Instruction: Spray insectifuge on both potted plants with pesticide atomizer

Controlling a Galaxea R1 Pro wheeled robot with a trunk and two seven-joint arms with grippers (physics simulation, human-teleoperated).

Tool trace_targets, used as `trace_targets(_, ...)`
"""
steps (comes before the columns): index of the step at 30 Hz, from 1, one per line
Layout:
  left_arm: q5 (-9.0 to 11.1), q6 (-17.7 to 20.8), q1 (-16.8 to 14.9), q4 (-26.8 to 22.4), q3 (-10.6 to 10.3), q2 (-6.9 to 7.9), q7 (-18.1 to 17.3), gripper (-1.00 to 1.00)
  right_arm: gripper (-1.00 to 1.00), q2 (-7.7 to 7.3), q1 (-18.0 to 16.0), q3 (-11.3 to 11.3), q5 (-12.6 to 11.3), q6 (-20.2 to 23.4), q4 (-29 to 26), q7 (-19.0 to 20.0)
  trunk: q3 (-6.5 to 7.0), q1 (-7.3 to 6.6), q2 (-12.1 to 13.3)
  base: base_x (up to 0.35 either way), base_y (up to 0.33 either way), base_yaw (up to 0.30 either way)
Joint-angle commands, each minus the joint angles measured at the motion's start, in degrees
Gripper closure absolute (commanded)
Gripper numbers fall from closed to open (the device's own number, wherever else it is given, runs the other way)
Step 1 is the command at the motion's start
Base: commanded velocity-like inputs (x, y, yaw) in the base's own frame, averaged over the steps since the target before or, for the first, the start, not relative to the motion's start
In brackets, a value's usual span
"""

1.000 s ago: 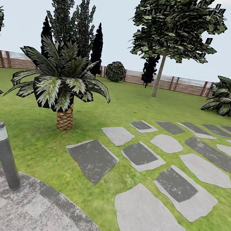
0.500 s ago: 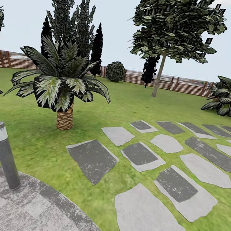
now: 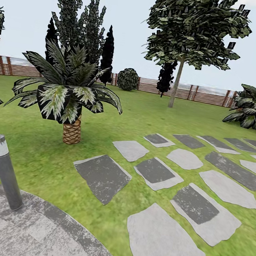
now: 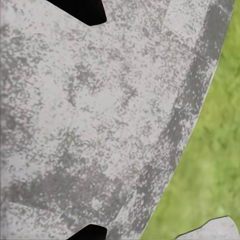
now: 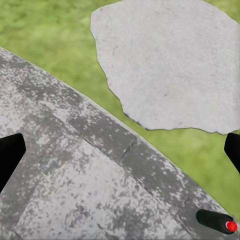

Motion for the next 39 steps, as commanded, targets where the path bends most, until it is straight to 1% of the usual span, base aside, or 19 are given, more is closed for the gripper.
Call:
trace_targets(1, 0.0, -0.2, 0.0, 0.1, 0.0, 0.00, 0.0, -1.00, -1.00, -0.01, 0.0, 0.0, 0.0, -0.2, 0.1, 0.0, -0.06, 0.00, 0.0, 0.000, 0.000, 0.000)
trace_targets(23, 0.0, -0.2, 0.0, 0.2, 0.0, 0.01, 0.0, -1.00, -1.00, -0.01, 0.0, 0.0, 0.0, -0.2, 0.2, 0.0, -0.06, 0.00, 0.0, -0.001, 0.000, 0.000)
trace_targets(28, 0.0, -0.2, 0.0, 0.2, 0.0, 0.01, 0.0, -1.00, -1.00, -0.01, 0.0, 0.0, 0.0, -0.2, 0.1, 0.0, -0.06, 0.00, 0.0, -0.159, 0.054, -0.007)
trace_targets(32, -0.1, -0.2, 0.0, 0.2, 0.0, 0.01, 0.0, -1.00, -1.00, -0.01, 0.0, 0.0, 0.0, -0.2, 0.1, 0.0, -0.06, 0.00, 0.0, -0.091, 0.047, -0.169)
trace_targets(39, -0.1, -0.2, 0.0, 0.2, 0.0, 0.04, 0.0, -1.00, -1.00, -0.01, 0.0, 0.0, 0.0, -0.2, 0.1, 0.0, -0.06, 0.00, 0.0, -0.009, 0.005, -0.286)
